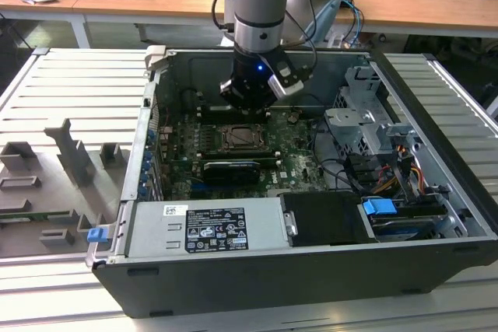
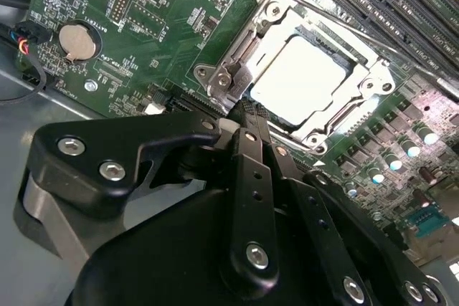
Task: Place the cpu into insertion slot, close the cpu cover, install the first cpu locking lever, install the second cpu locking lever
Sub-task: 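Install the second cpu locking lever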
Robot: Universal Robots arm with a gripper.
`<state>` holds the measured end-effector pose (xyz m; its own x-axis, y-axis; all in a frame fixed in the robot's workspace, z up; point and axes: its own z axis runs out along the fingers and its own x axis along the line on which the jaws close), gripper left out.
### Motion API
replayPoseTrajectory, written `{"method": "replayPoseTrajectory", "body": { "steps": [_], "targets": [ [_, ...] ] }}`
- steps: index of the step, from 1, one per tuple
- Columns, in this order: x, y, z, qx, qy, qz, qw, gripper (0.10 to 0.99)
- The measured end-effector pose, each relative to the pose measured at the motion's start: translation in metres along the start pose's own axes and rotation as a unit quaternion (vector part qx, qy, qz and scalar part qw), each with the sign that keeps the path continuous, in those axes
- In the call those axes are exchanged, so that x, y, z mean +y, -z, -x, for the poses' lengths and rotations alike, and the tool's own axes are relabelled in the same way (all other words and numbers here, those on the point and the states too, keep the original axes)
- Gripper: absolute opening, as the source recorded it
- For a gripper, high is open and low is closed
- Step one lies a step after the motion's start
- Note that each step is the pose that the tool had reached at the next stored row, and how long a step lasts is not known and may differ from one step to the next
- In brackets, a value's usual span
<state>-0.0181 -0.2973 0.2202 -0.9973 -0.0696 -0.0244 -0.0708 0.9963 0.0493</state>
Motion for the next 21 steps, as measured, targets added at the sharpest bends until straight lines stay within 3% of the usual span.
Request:
{"method": "replayPoseTrajectory", "body": {
  "steps": [5,13,21],
  "targets": [
    [-0.0019,0.0038,-0.0001,0.0,0.0,-0.0001,1.0,0.106],
    [-0.0009,0.0302,0.0007,0.0,0.0,0.0,1.0,0.106],
    [-0.0084,0.0309,0.0,0.0,0.0,0.0,1.0,0.106]
  ]
}}
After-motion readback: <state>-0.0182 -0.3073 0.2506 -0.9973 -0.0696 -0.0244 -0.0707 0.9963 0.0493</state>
